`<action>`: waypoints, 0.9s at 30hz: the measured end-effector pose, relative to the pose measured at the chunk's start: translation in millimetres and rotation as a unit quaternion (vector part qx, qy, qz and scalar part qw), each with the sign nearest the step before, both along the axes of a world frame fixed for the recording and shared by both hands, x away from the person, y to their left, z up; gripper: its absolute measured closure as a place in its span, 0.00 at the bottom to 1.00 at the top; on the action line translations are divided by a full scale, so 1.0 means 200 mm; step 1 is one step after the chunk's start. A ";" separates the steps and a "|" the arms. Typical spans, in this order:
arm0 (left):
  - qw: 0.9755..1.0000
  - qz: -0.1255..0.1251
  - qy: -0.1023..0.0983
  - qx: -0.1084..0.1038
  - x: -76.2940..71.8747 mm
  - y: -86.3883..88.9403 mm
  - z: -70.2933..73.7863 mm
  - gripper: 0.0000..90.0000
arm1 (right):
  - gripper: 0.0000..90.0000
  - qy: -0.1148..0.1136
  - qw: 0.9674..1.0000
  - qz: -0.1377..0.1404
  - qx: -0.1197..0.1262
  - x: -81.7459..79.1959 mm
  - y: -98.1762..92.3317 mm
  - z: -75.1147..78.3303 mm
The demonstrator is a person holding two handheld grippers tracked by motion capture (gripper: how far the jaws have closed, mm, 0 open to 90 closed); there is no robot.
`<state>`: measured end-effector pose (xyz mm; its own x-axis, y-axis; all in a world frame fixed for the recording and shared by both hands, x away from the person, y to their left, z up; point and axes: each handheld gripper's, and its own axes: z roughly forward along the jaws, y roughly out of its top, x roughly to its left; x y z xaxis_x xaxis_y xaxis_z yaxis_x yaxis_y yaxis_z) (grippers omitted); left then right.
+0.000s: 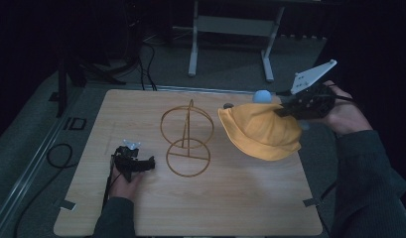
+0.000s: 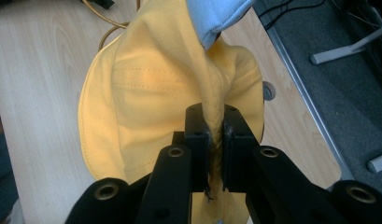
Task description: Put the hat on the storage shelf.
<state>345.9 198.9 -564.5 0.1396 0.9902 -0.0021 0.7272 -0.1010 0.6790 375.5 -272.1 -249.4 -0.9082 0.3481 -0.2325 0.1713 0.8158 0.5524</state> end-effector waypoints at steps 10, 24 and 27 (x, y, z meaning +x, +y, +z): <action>1.000 0.000 -0.001 0.000 0.00 0.00 0.00 0.00 | 0.93 -0.009 1.000 0.006 0.006 0.01 0.06 0.05; 1.000 -0.001 0.000 0.000 0.00 0.00 0.00 0.00 | 0.93 -0.022 0.999 0.031 0.010 0.00 0.19 0.12; 1.000 -0.001 0.000 0.000 0.00 0.00 0.00 0.00 | 0.93 -0.024 0.999 0.032 0.013 0.01 0.21 0.13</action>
<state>346.1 198.6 -564.5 0.1419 0.9899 -0.0012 0.7266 -0.1033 0.6793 377.6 -230.0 -223.0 -0.9170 0.2952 -0.2681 0.0912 0.8097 0.5798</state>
